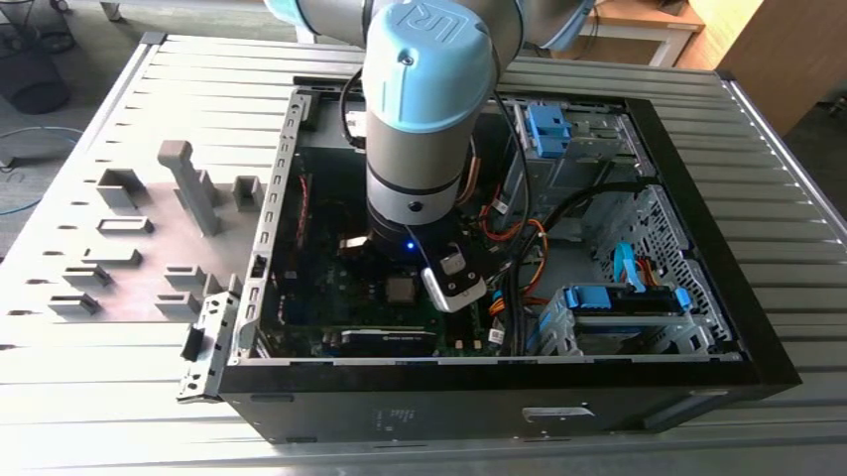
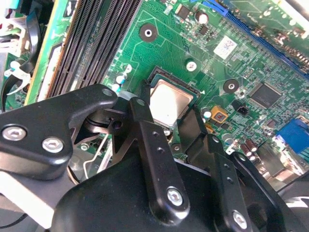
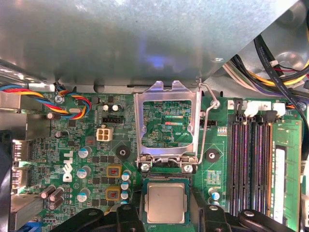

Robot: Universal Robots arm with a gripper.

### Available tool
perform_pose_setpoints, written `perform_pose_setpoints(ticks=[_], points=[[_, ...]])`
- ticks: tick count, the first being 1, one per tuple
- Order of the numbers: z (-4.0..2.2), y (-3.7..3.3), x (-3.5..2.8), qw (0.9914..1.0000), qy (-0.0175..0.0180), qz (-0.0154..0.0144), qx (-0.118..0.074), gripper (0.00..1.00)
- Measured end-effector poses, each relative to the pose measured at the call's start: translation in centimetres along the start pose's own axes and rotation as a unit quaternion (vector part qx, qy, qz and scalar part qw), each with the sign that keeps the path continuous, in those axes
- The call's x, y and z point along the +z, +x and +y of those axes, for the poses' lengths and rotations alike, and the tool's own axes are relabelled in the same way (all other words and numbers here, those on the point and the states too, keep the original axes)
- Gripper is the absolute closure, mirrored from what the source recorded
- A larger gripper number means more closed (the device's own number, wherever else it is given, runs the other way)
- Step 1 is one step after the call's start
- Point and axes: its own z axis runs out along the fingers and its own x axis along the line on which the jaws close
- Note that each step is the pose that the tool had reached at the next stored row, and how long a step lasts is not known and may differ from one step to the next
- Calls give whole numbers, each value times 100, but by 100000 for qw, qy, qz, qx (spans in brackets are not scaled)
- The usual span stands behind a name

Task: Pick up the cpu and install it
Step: 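Place the cpu into insertion slot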

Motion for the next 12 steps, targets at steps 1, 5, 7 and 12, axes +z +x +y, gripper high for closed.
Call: perform_pose_setpoints(ticks=[1,5,7,12], points=[[0,0,0,100000,-1,-1,1,53],[0,0,-1,100000,-1,0,24,53],[1,0,-9,100000,-28,-15,107,53],[1,1,-19,99999,-4,-10,431,53]])
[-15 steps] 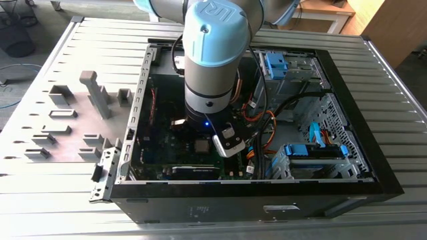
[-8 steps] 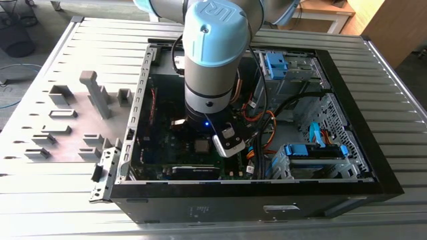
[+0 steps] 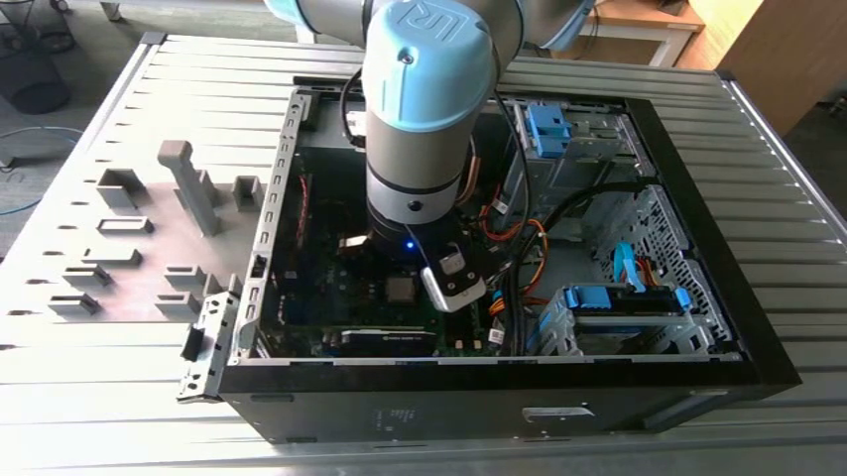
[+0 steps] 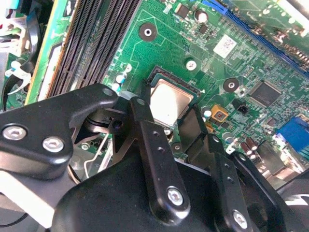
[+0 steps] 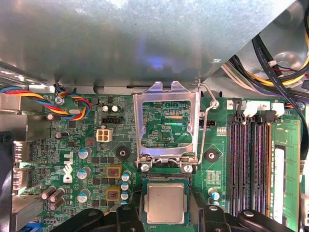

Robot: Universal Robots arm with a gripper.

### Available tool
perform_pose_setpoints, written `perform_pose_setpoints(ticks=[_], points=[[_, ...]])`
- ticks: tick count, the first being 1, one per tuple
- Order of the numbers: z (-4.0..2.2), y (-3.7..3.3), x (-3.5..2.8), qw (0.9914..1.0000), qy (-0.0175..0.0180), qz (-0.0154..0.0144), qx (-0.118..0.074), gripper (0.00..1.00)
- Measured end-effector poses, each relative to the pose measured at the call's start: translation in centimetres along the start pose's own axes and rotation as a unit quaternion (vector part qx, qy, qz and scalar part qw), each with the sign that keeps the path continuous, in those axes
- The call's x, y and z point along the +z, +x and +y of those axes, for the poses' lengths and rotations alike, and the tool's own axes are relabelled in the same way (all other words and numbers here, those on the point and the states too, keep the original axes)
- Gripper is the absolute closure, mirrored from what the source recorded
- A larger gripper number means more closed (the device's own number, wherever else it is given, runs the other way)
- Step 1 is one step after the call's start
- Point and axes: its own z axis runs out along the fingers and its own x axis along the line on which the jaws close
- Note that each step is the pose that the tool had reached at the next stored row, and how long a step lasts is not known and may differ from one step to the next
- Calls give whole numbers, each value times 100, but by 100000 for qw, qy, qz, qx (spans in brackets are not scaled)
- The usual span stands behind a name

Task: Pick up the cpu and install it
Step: 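Place the cpu into insertion slot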

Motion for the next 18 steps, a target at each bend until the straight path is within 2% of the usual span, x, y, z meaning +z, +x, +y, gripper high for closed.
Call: perform_pose_setpoints(ticks=[10,18], points=[[0,-6,0,99992,-15,-51,1285,53],[-1,-6,5,99990,0,-48,1379,53]])
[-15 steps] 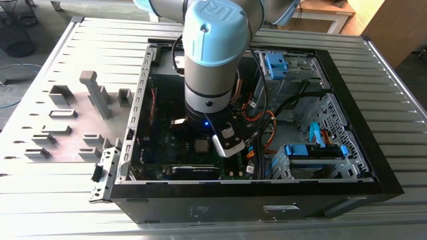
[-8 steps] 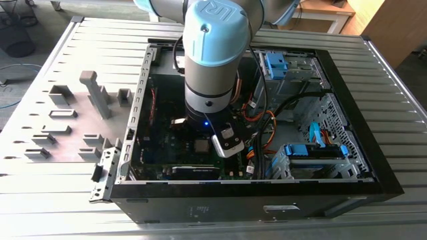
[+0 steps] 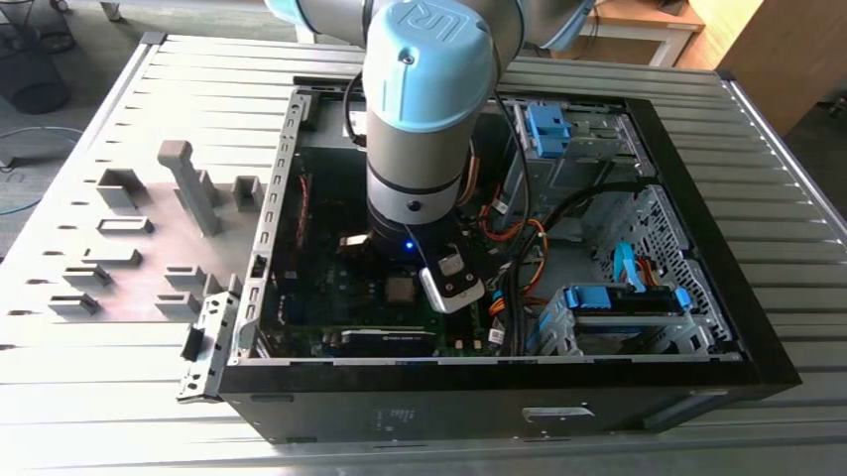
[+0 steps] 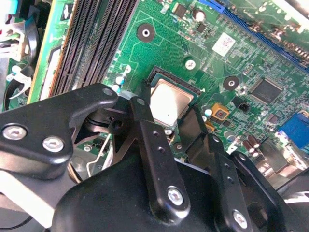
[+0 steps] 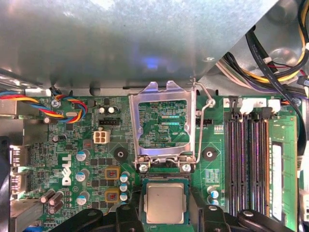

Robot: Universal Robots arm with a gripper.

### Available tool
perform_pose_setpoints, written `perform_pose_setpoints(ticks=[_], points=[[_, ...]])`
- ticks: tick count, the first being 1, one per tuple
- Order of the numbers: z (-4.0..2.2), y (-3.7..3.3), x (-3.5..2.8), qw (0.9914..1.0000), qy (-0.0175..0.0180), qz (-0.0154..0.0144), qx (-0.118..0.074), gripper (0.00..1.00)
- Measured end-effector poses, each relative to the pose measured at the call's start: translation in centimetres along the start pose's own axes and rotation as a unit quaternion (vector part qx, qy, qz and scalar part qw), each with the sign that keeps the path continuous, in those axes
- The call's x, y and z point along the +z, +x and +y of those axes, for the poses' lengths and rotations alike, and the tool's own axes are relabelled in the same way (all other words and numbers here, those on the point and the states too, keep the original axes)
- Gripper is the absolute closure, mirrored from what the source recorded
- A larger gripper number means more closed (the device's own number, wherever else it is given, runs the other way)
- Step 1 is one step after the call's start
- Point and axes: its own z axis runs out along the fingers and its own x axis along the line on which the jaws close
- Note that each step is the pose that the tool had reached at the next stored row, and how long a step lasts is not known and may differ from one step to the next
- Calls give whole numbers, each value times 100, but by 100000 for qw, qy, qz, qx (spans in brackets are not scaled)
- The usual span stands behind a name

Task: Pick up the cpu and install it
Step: 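Place the cpu into insertion slot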

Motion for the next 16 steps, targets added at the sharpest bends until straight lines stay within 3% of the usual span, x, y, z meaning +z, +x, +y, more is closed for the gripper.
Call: perform_pose_setpoints(ticks=[16], points=[[-2,0,6,100000,-5,-1,1,53]])
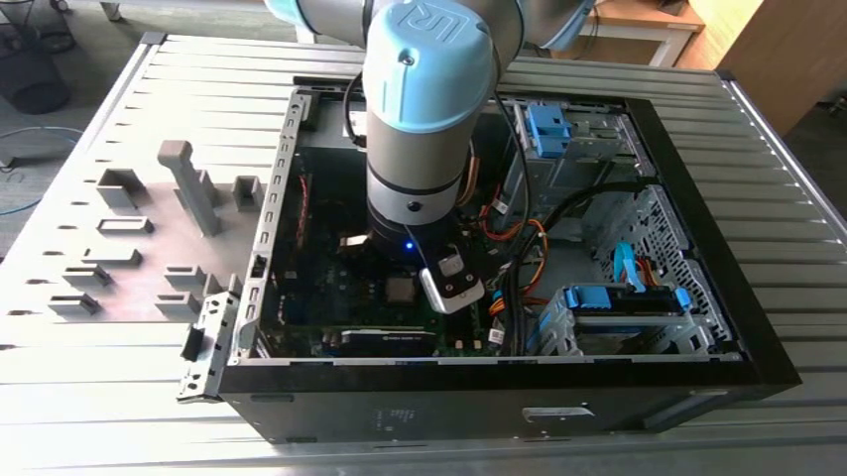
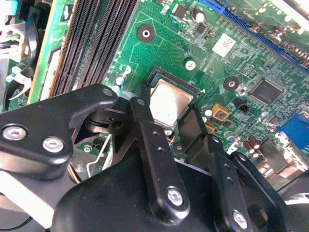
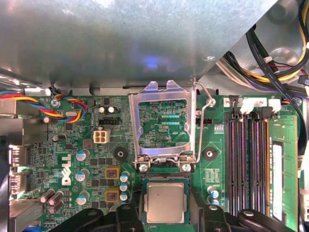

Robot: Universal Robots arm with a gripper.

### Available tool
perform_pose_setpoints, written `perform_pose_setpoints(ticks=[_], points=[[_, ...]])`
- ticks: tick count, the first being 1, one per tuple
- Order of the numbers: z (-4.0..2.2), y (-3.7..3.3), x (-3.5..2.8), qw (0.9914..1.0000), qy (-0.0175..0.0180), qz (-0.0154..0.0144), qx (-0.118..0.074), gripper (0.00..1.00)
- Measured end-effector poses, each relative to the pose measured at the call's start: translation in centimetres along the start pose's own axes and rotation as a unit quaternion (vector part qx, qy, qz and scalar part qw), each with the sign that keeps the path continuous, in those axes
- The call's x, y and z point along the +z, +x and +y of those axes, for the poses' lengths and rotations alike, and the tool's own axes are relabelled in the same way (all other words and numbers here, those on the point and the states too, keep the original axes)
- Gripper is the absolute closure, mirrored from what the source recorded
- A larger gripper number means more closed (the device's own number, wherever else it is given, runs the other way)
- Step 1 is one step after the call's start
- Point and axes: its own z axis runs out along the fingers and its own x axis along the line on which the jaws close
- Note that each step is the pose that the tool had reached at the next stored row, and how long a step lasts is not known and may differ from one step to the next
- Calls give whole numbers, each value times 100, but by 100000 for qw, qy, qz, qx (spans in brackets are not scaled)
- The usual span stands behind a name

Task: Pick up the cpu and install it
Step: 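Place the cpu into insertion slot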

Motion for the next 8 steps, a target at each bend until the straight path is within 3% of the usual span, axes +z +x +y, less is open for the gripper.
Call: perform_pose_setpoints(ticks=[8], points=[[-6,0,1,100000,-9,-6,-8,53]])
